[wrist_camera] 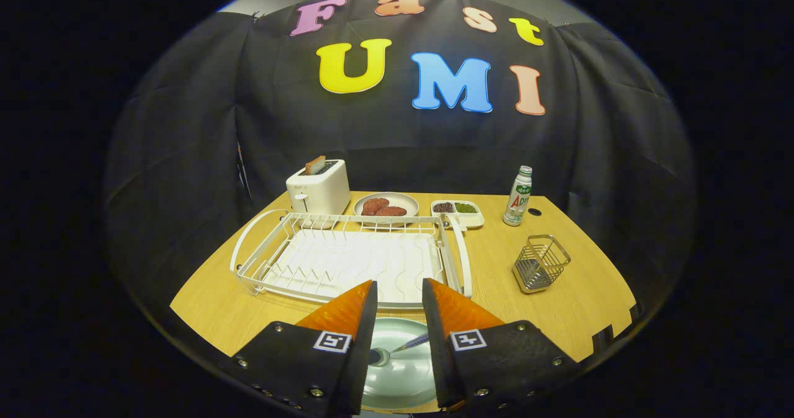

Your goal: Take the plate from the dish rack, then take the spoon from the basket and place it into the plate.

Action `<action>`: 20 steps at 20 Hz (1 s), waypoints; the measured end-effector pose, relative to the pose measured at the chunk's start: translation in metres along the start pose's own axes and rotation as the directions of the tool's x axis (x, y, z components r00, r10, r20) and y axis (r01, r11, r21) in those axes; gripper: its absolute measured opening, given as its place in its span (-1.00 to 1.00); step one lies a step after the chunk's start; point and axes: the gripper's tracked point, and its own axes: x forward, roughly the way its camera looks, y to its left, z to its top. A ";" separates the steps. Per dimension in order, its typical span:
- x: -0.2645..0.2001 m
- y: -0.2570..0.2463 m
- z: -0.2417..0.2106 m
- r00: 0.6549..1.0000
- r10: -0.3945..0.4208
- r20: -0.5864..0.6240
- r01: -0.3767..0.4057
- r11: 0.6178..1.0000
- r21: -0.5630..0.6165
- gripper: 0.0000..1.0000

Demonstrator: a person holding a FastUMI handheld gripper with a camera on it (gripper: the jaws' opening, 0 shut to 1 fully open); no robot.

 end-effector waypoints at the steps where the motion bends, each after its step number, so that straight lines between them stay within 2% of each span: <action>1: 0.000 -0.001 0.005 1.000 -0.002 0.008 0.002 1.000 0.000 -0.12; 7: -0.004 -0.004 0.025 0.999 -0.011 0.042 0.011 1.000 -0.002 -0.12; 11: -0.019 -0.022 0.075 0.988 -0.043 0.148 0.046 0.999 -0.021 -0.13; 16: -0.042 -0.056 0.158 0.942 -0.084 0.326 0.097 0.995 -0.024 -0.13; 20: -0.059 -0.083 0.206 0.894 -0.123 0.430 0.142 0.990 -0.013 -0.13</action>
